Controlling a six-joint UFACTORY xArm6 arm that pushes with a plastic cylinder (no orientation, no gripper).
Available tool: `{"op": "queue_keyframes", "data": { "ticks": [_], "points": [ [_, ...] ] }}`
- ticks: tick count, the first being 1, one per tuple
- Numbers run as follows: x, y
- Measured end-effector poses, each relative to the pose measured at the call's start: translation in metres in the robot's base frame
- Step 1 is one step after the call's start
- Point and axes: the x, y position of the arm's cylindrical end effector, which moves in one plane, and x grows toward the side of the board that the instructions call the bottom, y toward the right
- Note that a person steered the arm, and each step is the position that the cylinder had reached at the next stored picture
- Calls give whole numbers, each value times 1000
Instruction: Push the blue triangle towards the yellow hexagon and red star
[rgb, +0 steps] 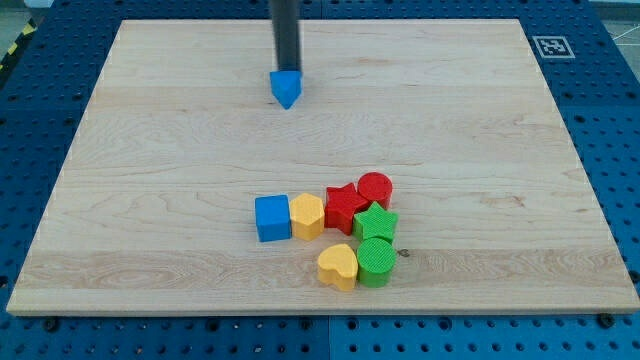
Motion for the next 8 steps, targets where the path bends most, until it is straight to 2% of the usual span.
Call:
{"op": "queue_keyframes", "data": {
  "ticks": [2, 3, 4, 5, 7, 8],
  "points": [
    [83, 52],
    [83, 52],
    [54, 52],
    [5, 42],
    [16, -31],
    [18, -46]
  ]
}}
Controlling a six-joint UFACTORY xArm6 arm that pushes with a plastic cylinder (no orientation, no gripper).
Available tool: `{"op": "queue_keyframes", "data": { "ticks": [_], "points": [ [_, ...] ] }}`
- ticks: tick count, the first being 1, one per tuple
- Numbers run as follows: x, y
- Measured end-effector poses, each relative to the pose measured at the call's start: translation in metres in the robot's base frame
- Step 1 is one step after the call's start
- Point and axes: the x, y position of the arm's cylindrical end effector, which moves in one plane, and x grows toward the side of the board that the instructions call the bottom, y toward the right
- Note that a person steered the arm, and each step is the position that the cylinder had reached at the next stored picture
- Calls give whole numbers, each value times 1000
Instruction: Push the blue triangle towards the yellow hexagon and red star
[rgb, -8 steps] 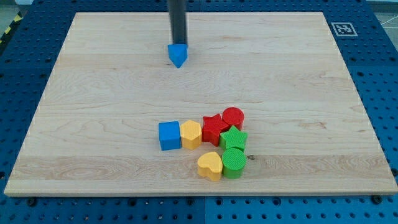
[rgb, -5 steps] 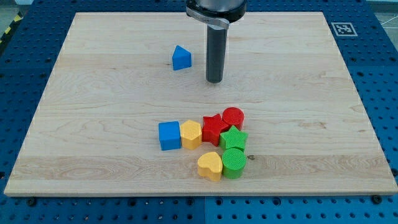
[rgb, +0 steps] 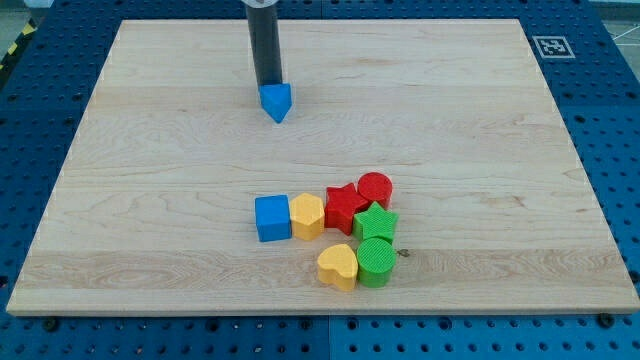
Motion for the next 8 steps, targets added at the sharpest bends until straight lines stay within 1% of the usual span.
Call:
{"op": "queue_keyframes", "data": {
  "ticks": [1, 2, 5, 7, 8],
  "points": [
    [37, 8],
    [45, 9],
    [91, 66],
    [99, 73],
    [82, 118]
  ]
}}
